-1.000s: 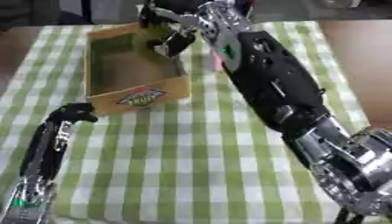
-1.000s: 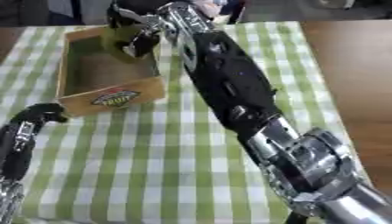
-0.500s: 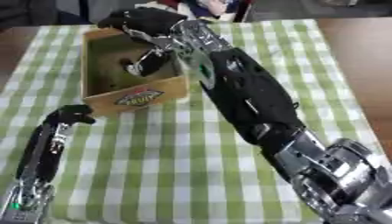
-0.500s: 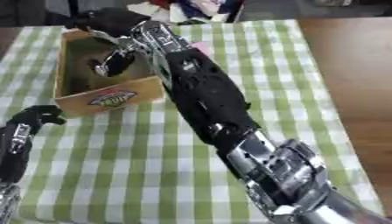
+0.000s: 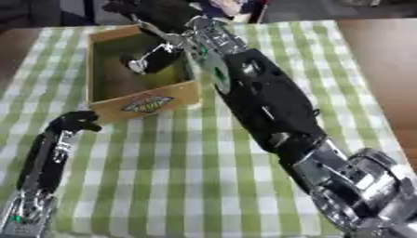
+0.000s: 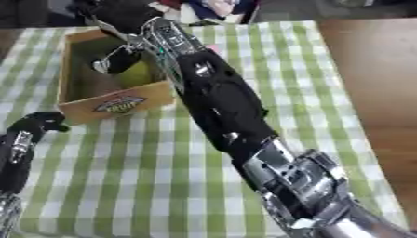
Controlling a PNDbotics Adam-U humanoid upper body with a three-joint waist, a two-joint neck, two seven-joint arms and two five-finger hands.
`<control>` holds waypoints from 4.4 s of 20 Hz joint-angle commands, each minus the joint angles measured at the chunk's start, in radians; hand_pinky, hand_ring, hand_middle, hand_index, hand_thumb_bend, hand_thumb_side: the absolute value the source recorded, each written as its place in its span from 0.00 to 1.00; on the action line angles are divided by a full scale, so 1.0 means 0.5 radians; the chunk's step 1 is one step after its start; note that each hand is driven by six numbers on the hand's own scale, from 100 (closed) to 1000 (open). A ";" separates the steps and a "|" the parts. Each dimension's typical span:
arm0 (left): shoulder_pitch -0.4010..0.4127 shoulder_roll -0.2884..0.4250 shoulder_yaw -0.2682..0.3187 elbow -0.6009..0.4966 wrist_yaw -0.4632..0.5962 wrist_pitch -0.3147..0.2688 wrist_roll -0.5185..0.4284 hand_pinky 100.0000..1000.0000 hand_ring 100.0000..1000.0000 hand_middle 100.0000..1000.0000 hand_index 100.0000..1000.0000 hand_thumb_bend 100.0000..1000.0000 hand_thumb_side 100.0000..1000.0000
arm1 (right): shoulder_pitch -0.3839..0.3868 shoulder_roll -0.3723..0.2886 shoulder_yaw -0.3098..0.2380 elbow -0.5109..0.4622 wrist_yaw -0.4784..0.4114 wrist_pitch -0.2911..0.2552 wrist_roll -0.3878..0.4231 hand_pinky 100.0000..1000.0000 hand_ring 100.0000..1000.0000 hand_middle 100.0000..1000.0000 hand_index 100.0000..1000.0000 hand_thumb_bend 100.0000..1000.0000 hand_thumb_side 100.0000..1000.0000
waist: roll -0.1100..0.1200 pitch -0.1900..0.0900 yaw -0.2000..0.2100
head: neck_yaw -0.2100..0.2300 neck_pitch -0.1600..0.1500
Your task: Pick up objects on the table and place them in the box.
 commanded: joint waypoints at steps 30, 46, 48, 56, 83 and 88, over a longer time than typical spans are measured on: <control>-0.003 0.021 0.049 -0.026 -0.026 0.006 0.035 0.84 0.58 0.62 0.72 0.00 0.91 | 0.012 -0.681 -0.196 0.213 -0.378 0.212 0.382 0.75 0.81 0.93 1.00 0.13 0.45 | -0.008 -0.035 -0.057 | 0.115 -0.018; 0.000 0.016 0.053 -0.022 -0.030 0.004 0.033 0.84 0.58 0.62 0.72 0.00 0.92 | 0.076 -0.736 -0.239 0.374 -0.189 0.191 0.546 0.77 0.84 0.94 1.00 0.19 0.50 | -0.010 -0.023 -0.043 | 0.131 -0.005; 0.000 0.015 0.053 -0.022 -0.030 0.004 0.033 0.84 0.58 0.61 0.72 0.00 0.92 | 0.081 -0.734 -0.244 0.384 -0.189 0.194 0.543 0.77 0.84 0.94 1.00 0.19 0.50 | -0.009 -0.021 -0.040 | 0.131 -0.004; -0.003 0.012 0.050 -0.021 -0.029 0.003 0.029 0.84 0.58 0.61 0.72 0.00 0.92 | 0.100 -0.714 -0.242 0.401 -0.197 0.181 0.543 0.76 0.84 0.94 1.00 0.18 0.51 | -0.010 -0.012 -0.027 | 0.124 -0.006; -0.018 0.024 0.040 -0.022 -0.035 -0.002 0.014 0.84 0.58 0.62 0.72 0.00 0.92 | 0.052 -0.597 -0.167 0.408 -0.087 0.035 0.599 0.80 0.87 0.99 1.00 0.22 0.53 | -0.035 0.004 0.001 | 0.012 -0.117; -0.019 0.025 0.037 -0.021 -0.035 -0.002 0.011 0.84 0.58 0.61 0.72 0.00 0.92 | 0.030 -0.570 -0.182 0.401 -0.094 0.055 0.590 0.80 0.87 0.99 1.00 0.21 0.52 | -0.036 0.008 0.013 | -0.007 -0.120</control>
